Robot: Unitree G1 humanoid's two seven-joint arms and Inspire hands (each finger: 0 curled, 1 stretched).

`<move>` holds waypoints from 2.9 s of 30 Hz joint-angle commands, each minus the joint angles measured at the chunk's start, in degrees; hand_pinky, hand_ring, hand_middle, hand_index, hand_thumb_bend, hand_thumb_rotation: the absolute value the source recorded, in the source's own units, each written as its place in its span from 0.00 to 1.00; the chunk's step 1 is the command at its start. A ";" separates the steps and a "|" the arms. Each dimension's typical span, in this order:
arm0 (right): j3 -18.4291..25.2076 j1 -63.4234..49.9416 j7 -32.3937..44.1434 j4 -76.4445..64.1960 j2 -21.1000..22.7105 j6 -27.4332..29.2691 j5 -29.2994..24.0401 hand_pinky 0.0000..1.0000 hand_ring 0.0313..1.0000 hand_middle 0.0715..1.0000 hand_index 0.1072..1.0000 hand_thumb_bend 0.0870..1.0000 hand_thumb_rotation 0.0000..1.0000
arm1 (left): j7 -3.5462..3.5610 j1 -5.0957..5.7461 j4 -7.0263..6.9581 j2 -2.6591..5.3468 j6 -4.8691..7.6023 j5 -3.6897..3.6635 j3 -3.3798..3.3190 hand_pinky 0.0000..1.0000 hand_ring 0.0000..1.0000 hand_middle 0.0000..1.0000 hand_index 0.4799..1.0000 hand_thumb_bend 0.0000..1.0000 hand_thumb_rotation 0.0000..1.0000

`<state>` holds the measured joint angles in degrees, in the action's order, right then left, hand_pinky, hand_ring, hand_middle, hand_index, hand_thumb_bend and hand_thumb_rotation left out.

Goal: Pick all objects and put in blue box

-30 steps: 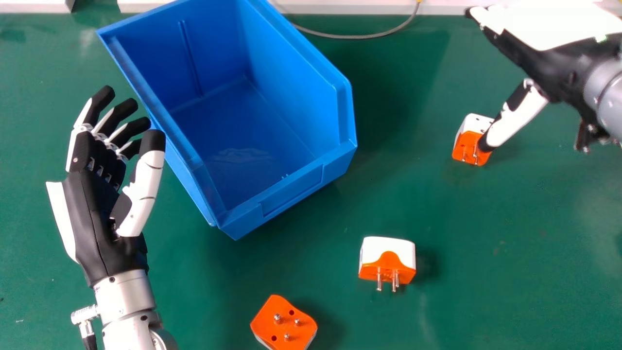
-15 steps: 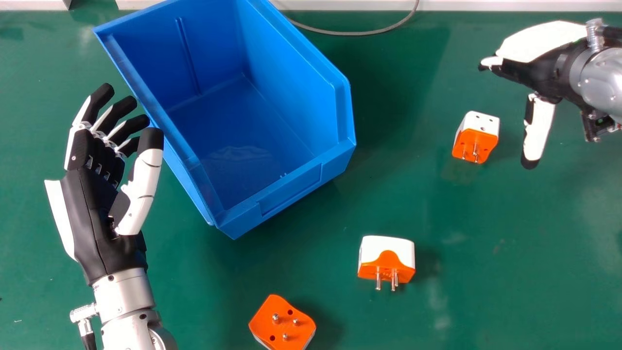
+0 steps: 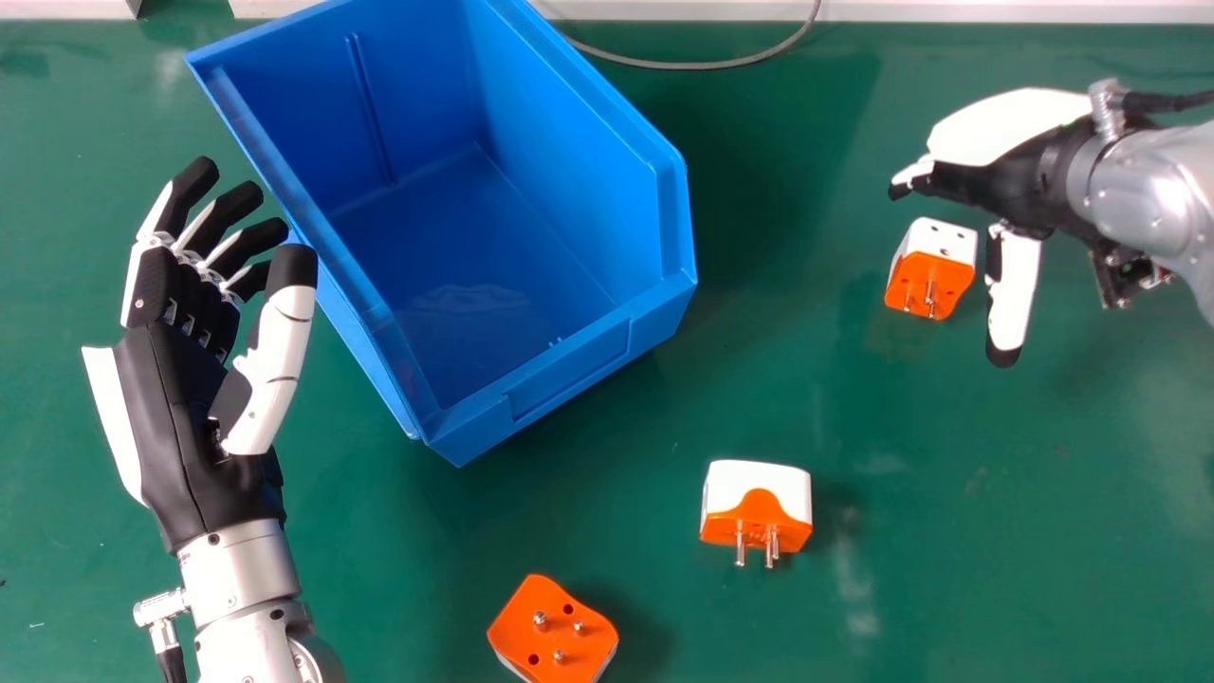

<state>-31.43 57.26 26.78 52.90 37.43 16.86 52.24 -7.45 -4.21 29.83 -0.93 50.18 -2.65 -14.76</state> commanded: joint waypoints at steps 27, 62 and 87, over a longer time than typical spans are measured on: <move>-3.05 1.54 -8.10 4.03 -0.80 4.80 0.17 0.69 0.81 0.88 0.88 0.90 0.17 | 0.25 -0.10 -0.56 0.01 0.93 -0.24 0.28 0.63 0.70 0.76 0.62 0.69 0.45; -4.57 -1.36 -23.63 4.65 1.34 10.37 1.41 0.46 0.52 0.63 0.61 0.57 0.00 | -0.65 -0.16 -2.05 0.22 0.33 1.09 0.70 0.64 0.70 0.77 0.63 0.67 0.44; -3.31 -2.08 -26.97 3.71 2.25 10.75 1.24 0.31 0.42 0.52 0.50 0.46 0.00 | -0.26 -0.59 -0.57 0.05 0.89 0.44 0.39 0.64 0.70 0.77 0.63 0.66 0.43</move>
<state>-35.71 54.82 -0.09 57.34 38.32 27.95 54.26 -7.74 -4.33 29.81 -0.65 49.65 -2.32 -14.46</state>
